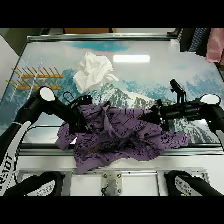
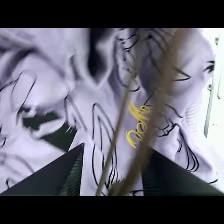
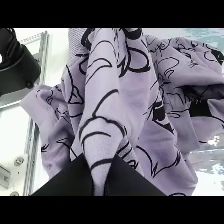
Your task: Fold the clothes and pants, and hang the long-sleeved shirts on hangers.
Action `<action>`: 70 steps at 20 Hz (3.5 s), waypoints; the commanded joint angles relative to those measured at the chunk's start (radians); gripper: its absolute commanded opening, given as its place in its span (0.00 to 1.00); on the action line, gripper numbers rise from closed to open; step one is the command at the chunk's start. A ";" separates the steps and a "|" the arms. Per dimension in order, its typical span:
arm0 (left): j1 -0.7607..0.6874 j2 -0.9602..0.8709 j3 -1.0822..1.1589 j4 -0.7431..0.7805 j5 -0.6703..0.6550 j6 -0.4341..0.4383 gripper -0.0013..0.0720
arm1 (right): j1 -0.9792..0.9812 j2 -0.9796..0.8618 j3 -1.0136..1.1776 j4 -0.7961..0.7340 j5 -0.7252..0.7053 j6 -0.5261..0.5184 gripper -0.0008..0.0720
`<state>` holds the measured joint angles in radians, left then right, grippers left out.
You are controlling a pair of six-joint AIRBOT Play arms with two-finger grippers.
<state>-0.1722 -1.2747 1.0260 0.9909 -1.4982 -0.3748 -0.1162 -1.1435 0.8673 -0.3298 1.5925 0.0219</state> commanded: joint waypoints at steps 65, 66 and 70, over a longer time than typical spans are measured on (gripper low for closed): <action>-0.302 -0.046 -0.063 -0.041 0.930 -1.448 0.72 | -0.177 0.202 0.021 0.039 -0.197 0.193 0.03; -0.302 -0.049 -0.063 -0.041 0.926 -1.448 0.68 | -0.177 0.202 0.021 0.039 -0.197 0.193 0.03; -0.285 -0.045 -0.063 -0.040 0.916 -1.447 0.04 | -0.177 0.203 0.021 0.039 -0.197 0.193 0.03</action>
<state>-0.4652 -1.3182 0.9623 0.9501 -0.5751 -1.8206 -0.2928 -0.9424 0.8875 -0.2909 1.3979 0.2138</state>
